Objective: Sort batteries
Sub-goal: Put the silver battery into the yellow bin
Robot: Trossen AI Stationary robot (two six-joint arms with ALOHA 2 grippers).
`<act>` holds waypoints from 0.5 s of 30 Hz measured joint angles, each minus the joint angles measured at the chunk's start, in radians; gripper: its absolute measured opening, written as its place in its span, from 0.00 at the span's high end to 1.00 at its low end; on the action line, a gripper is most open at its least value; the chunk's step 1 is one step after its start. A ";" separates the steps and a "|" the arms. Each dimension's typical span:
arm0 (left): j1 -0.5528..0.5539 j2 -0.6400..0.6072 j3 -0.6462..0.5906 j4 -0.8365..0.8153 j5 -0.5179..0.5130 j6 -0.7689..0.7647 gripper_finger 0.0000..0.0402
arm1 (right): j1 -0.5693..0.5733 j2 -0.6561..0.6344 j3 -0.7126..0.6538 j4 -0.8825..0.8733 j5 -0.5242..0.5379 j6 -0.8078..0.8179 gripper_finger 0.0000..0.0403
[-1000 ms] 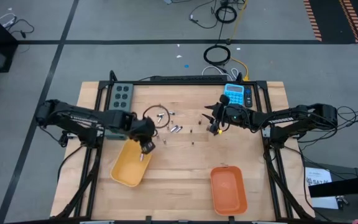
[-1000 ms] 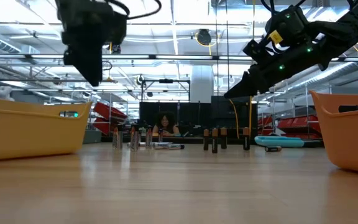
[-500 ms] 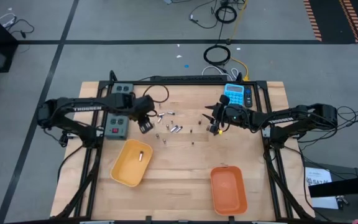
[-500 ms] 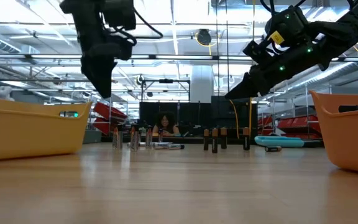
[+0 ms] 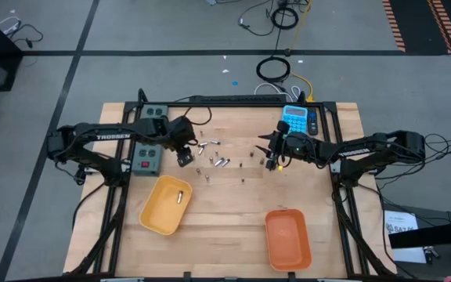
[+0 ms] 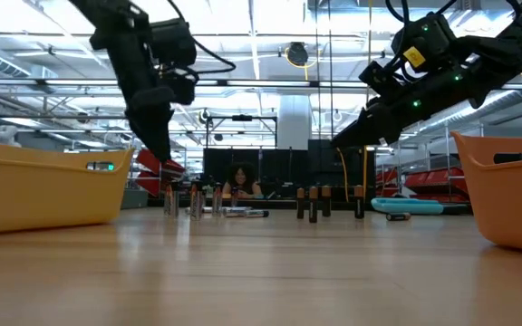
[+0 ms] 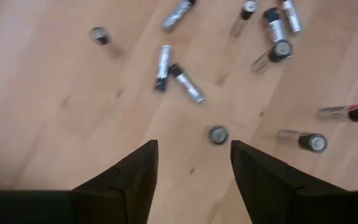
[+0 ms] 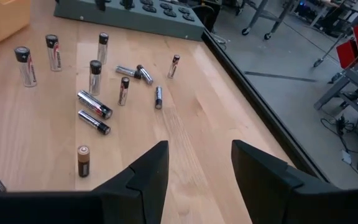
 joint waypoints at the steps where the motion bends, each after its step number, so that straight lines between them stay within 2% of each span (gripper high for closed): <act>1: 0.000 0.000 -0.022 0.044 0.014 0.005 0.49 | 0.000 0.000 0.000 0.000 0.000 0.000 0.59; 7: 0.002 0.000 -0.101 0.156 0.079 0.007 0.51 | 0.000 0.000 0.000 0.001 0.000 0.001 0.59; 15: 0.001 0.005 -0.168 0.261 0.107 -0.004 0.51 | 0.000 0.000 0.000 0.004 0.000 0.004 0.59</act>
